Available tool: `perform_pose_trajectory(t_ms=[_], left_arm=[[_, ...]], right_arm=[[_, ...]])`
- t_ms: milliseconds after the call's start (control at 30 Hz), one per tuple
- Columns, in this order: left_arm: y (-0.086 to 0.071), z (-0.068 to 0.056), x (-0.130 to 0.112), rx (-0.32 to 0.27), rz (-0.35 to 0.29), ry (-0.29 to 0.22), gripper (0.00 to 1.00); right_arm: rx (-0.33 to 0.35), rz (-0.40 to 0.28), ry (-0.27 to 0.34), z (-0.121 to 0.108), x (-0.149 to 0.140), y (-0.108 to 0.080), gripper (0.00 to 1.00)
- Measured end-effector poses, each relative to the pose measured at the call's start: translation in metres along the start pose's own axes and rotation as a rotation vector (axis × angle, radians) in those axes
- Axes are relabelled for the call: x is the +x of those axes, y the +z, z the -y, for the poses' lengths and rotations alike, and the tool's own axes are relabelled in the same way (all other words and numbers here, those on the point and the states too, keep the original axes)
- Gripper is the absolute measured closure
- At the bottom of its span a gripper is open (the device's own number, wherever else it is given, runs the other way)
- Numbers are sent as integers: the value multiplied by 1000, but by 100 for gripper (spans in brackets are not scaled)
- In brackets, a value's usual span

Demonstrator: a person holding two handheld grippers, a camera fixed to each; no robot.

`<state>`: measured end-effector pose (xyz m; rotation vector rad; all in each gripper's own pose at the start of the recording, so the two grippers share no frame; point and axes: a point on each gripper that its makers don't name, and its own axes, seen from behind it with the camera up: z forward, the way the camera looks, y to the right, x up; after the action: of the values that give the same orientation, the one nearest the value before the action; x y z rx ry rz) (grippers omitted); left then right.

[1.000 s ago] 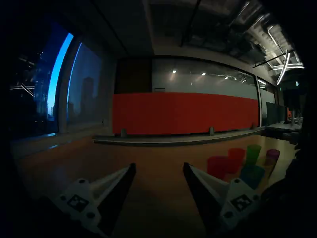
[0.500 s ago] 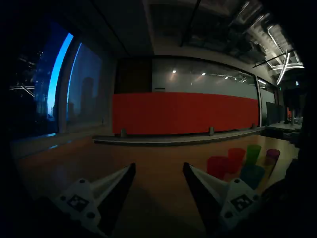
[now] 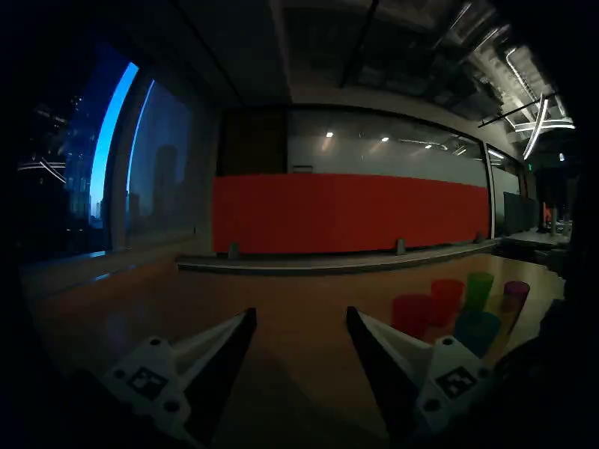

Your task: Pour water

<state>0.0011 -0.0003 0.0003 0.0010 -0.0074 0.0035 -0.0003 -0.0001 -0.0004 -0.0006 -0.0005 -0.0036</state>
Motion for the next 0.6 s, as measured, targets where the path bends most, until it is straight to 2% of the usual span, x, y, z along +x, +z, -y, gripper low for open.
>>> perform_pose_trajectory(t_ms=[167,267,600], left_arm=[[2,-4,3,-12,16,13,12],[4,-9,14,-26,11,14,12],[12,-30,77,-104,-2,10,12]], right_arm=[[2,39,-10,1,-5,1,1],[14,59,-25,4,1,1,1],[55,46,-43,7,62,0,1]])
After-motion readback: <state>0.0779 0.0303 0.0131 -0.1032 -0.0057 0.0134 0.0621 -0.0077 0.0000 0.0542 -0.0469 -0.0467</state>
